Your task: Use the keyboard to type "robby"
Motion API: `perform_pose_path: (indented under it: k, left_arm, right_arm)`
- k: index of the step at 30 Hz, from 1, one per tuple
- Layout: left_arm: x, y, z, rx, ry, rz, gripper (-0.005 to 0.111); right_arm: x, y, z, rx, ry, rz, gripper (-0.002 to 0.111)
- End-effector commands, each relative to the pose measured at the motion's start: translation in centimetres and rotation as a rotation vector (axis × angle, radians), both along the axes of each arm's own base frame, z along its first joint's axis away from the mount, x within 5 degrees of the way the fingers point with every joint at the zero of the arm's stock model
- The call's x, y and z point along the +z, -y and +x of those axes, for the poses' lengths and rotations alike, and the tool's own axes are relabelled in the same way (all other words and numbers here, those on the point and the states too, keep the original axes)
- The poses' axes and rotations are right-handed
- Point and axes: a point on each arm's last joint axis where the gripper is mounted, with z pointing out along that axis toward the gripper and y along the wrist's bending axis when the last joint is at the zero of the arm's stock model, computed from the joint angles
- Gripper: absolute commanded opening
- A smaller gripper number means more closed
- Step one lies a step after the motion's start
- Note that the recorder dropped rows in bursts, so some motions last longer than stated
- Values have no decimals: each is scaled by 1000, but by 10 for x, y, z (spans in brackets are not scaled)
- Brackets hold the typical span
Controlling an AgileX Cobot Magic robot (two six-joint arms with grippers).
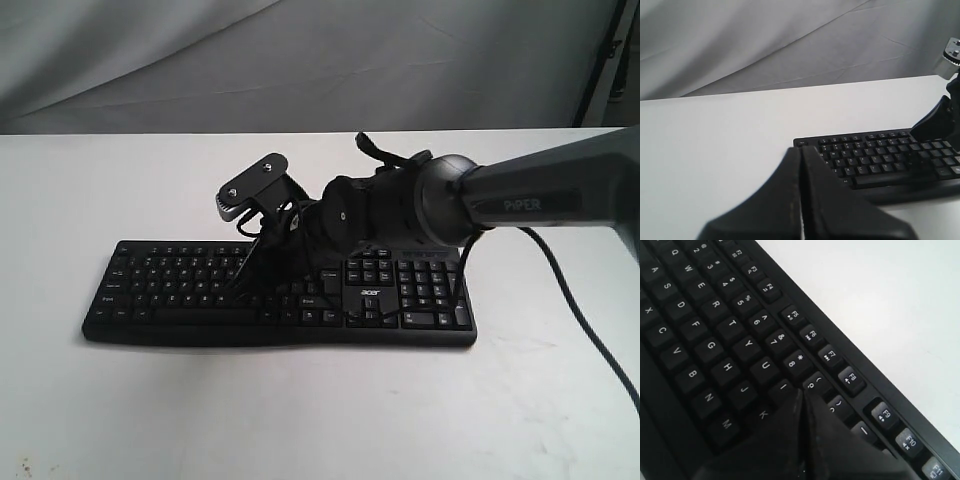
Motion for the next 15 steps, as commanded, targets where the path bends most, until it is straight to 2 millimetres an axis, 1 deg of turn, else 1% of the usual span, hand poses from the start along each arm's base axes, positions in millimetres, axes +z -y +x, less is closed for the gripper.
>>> perform_pose_path:
  k: [1,10,15]
  left_arm:
    - [-1,0,0,-6,7,1,0]
    - [-1,0,0,-6,7,1,0]
    - [-1,0,0,-6,7,1,0]
  right_arm:
    - [1,1,2,1,28,3,0]
    - [2,1,3,1,45,6,0]
    - [-5,1,3,1,34,-3,0]
